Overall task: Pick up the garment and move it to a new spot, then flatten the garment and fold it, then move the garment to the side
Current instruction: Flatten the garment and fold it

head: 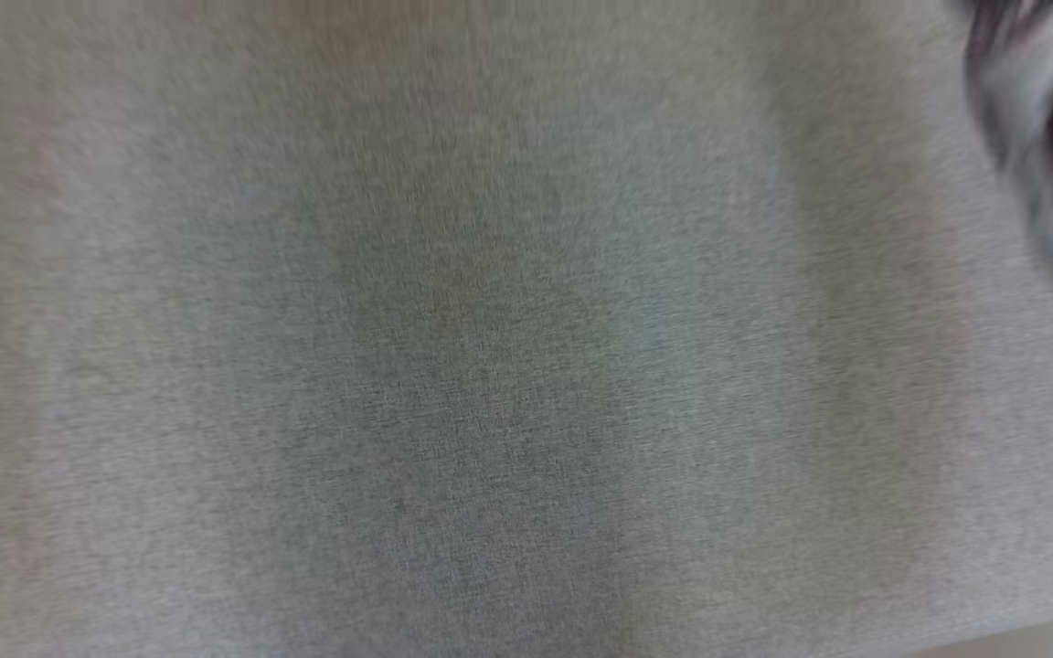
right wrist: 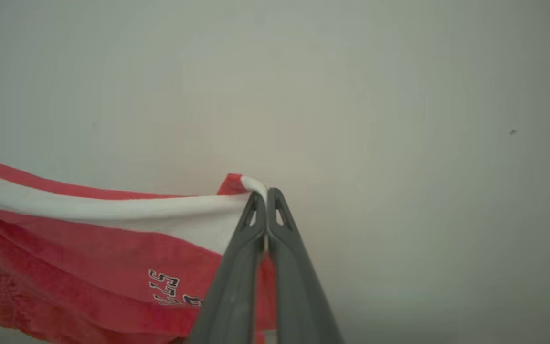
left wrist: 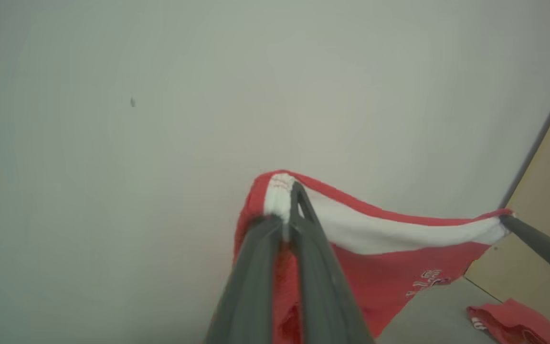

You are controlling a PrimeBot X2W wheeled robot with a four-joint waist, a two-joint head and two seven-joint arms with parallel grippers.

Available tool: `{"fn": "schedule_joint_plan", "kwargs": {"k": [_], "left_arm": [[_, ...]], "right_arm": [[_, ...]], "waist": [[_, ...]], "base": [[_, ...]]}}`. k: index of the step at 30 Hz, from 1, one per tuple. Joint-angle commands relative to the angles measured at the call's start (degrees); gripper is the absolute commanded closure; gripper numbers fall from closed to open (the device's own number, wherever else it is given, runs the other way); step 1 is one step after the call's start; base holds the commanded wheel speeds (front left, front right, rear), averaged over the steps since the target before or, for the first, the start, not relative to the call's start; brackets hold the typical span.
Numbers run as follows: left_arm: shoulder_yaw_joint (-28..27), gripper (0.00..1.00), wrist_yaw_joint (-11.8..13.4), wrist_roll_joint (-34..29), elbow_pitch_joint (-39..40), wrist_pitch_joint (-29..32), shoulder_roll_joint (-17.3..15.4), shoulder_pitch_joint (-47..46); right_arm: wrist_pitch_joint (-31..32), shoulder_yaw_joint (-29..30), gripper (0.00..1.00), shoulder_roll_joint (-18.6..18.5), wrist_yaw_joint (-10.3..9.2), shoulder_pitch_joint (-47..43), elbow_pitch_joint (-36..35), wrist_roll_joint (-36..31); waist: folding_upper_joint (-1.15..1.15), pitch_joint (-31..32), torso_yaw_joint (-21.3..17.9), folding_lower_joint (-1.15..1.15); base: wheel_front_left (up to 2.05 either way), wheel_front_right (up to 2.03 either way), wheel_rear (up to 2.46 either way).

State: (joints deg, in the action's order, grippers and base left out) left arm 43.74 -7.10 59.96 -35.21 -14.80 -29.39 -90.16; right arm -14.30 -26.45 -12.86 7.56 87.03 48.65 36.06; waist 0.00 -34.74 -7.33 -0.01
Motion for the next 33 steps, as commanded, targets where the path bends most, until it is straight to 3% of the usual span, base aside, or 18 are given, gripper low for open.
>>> {"fn": "schedule_joint_plan", "kwargs": {"k": [1, 9, 16, 24, 33], "left_arm": [[-3.5, 1.0, 1.1, -0.3, 4.3, -0.4, -0.9, 4.3], [-12.4, 1.0, 10.3, -6.1, 29.2, -0.3, -2.9, 40.7], [-16.4, 1.0, 14.6, -9.6, 41.1, -0.3, -1.7, 67.1], [-17.4, 1.0, 13.3, -13.4, 42.9, -0.3, 2.1, 84.5], [-16.2, 1.0, 10.2, -16.5, 39.7, -0.3, 6.5, 94.2]], "right_arm": [[-0.5, -0.7, 1.0, -1.5, -0.17, -4.8, -2.6, 1.2], [0.0, -2.8, 1.0, -8.6, -0.17, -34.0, -19.9, 5.7], [4.3, 2.4, 1.0, -11.7, -0.17, -58.8, -33.2, 5.8], [11.9, 13.3, 1.0, -8.3, -0.17, -83.2, -46.6, 1.4], [18.0, 21.0, 1.0, -1.4, -0.17, -99.4, -54.2, -2.9]], "waist": [[0.0, 6.8, -0.2, 0.01], [0.0, 14.4, 0.3, 0.01], [0.0, 18.9, 0.8, 0.01], [0.0, 21.9, 2.3, 0.01], [0.0, 24.2, 4.1, 0.01]], "base": [[0.0, 0.0, 0.0], [0.0, 0.0, 0.0], [0.0, 0.0, 0.0], [0.0, 0.0, 0.0], [0.0, 0.0, 0.0]]}}
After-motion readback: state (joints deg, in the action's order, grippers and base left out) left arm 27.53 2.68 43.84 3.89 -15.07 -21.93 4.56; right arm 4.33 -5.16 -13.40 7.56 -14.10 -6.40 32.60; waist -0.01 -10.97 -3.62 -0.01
